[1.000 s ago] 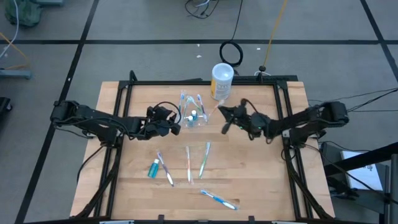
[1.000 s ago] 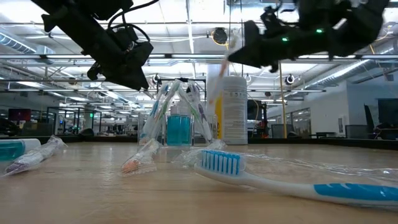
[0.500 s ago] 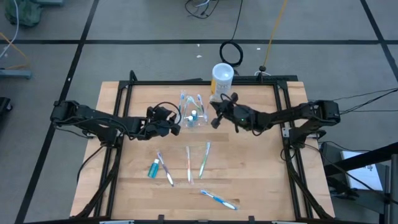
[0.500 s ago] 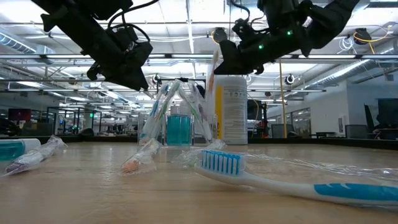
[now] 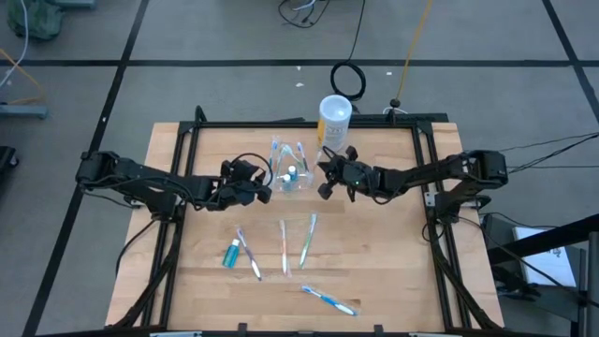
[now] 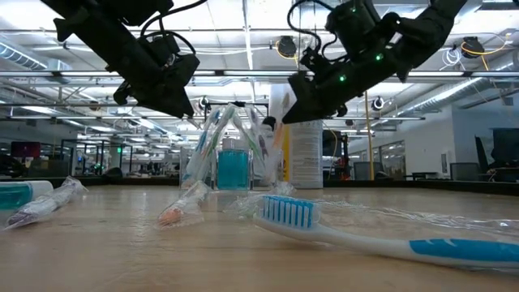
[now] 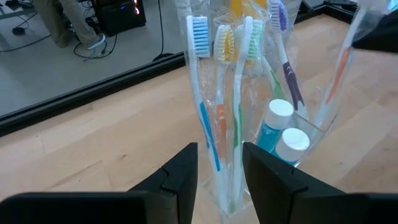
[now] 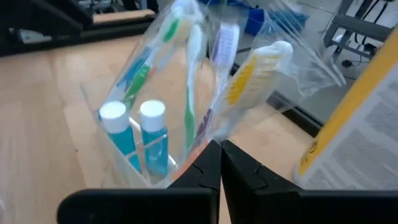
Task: Pick & Place toothbrushing station
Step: Put the right orange toothbrush into the transparent organizer
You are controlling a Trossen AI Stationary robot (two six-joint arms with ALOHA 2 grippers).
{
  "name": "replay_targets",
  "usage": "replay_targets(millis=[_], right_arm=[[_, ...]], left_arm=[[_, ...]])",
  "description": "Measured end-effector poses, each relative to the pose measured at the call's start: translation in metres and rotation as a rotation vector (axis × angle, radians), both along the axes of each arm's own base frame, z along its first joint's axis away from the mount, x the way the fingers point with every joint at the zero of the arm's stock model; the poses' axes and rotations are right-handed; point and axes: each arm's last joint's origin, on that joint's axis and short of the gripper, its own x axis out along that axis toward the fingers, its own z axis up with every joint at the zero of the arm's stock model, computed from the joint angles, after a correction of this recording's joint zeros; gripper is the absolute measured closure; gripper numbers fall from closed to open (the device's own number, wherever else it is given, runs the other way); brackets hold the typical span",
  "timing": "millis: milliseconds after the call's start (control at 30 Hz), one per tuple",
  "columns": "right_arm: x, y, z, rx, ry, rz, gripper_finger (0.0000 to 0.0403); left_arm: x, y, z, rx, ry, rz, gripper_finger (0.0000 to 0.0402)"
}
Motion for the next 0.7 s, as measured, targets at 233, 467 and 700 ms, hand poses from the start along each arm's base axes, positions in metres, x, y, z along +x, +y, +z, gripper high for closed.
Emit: replay_targets(millis=[233, 467, 700], right_arm=[[0.016, -0.003, -0.028, -0.100, 0.024, 0.032, 0.0403], [0.023, -0.002, -0.036, -0.238, 0.057, 0.081, 0.0386], [0.021, -0.001, -0.027, -0.267, 0.046, 0.094, 0.0331]], left_arm=[[0.000, 0.000, 0.000, 0.000, -0.001, 0.000, 0.0268], [0.000, 0.000, 0.000, 0.003, 0.006, -0.002, 0.0268], [0.000, 0.000, 0.000, -0.001, 0.001, -0.004, 0.0268]])
